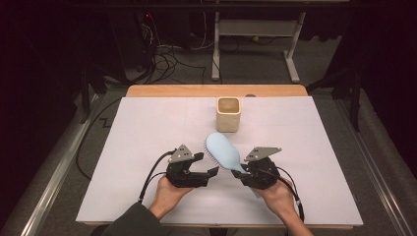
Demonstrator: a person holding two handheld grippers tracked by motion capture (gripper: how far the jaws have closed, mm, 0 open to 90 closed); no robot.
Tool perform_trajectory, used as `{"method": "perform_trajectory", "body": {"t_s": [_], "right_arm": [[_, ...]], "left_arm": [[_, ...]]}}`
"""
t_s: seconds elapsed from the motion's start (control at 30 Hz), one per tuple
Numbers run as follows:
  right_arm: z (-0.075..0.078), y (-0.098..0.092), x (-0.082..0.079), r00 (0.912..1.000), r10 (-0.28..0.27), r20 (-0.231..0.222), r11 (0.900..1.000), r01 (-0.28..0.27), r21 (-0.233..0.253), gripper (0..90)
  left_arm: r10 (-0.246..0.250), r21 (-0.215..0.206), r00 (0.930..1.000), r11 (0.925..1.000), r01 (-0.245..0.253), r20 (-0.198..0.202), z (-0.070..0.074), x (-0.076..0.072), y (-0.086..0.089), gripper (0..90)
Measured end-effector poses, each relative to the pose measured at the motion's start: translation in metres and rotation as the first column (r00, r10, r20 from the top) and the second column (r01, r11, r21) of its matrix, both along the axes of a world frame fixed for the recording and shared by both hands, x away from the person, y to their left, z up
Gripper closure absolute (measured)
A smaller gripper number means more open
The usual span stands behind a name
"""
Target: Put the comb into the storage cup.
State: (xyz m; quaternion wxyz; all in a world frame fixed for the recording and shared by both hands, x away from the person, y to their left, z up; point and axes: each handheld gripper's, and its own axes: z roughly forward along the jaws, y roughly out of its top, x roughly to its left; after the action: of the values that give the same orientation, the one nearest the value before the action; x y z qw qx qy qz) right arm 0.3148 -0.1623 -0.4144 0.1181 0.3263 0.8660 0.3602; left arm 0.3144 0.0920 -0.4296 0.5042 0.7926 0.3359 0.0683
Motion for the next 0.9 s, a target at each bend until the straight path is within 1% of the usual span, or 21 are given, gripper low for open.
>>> {"method": "perform_trajectory", "body": {"t_s": [0.17,0.3,0.47,0.57,0.83,0.9], "right_arm": [[-0.001,0.001,0.0,1.0,0.006,-0.001,1.0,-0.006,0.005,70.0],[0.0,0.002,-0.001,0.9999,0.009,0.007,1.0,-0.009,0.005,70.1],[0.0,0.004,-0.001,0.9997,0.014,0.017,1.0,-0.015,0.007,70.1],[0.0,0.005,-0.002,0.9996,0.016,0.023,1.0,-0.016,0.007,70.0],[0.0,0.007,-0.002,0.9993,0.014,0.033,1.0,-0.015,0.012,70.0],[-0.001,0.008,-0.003,0.9993,0.015,0.035,1.0,-0.015,0.012,70.1]], "left_arm": [[-0.015,-0.004,0.9999,0.9999,0.015,-0.004,0.001,0.0,-0.005,24.7],[-0.014,-0.001,0.9999,0.9999,0.014,-0.005,0.002,0.0,-0.01,24.6],[-0.019,-0.008,0.9998,0.9998,0.019,-0.009,0.003,0.002,-0.013,24.2],[-0.022,-0.018,0.9996,0.9996,0.022,-0.019,0.004,0.004,-0.013,23.2],[-0.018,-0.027,0.9994,0.9995,0.017,-0.029,0.005,0.007,-0.017,21.7],[-0.02,-0.029,0.9989,0.9994,0.019,-0.042,0.005,0.008,-0.017,21.0]]}}
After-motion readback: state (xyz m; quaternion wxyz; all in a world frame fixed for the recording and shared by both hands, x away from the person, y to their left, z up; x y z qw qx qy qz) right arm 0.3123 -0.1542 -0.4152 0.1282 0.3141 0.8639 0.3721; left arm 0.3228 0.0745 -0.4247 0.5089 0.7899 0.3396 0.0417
